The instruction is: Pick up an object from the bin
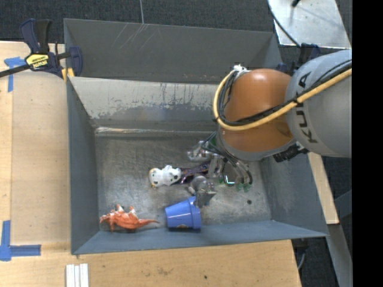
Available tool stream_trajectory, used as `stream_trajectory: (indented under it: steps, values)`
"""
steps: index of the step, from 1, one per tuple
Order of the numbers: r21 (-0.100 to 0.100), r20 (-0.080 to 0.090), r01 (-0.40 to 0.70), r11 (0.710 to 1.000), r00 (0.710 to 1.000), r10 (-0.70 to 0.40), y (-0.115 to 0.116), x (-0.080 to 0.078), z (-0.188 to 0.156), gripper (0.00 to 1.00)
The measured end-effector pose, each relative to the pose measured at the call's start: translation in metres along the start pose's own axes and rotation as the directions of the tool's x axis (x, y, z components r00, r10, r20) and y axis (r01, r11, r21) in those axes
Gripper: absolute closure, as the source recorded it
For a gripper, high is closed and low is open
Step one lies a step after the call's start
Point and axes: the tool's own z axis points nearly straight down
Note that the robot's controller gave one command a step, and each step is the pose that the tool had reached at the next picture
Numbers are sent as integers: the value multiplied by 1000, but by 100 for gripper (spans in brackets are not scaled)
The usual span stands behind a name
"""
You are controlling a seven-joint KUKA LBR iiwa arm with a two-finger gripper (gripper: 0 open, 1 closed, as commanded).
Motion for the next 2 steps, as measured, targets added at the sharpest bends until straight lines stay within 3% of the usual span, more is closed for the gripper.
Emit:
stream_trajectory:
  steps: [1,2]
  values:
    - [-1,8,-3,1000,1000,3,0,-2,-4,0]
    - [-1,14,18,1000,1000,-18,18,-40,64,0]
